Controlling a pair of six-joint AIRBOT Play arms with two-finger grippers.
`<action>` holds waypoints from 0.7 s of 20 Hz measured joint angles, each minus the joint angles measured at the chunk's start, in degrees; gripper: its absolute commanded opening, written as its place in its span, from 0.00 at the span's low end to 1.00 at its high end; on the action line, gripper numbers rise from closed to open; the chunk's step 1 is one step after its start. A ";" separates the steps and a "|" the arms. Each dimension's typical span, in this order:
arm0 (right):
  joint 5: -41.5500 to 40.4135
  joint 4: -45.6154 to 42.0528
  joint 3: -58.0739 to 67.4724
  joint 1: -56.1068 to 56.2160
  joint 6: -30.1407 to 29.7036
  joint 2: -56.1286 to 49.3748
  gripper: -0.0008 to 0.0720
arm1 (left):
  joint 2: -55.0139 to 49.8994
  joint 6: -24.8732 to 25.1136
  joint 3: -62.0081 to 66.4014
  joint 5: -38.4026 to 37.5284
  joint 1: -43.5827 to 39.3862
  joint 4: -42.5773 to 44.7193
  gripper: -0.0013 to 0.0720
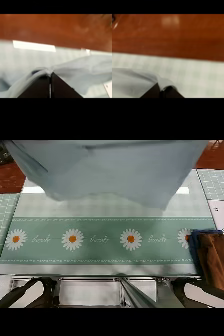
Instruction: Fold the shirts.
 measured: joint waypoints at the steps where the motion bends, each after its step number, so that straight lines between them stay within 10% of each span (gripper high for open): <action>1: 0.61 -1.42 1.55 0.04 0.50 2.49 0.04 | 2.27 -0.79 3.26 0.59 0.11 1.68 0.04; 14: 9.46 -14.62 -6.14 0.11 3.23 31.95 0.04 | 30.45 -7.69 12.20 -3.93 -1.70 38.07 0.04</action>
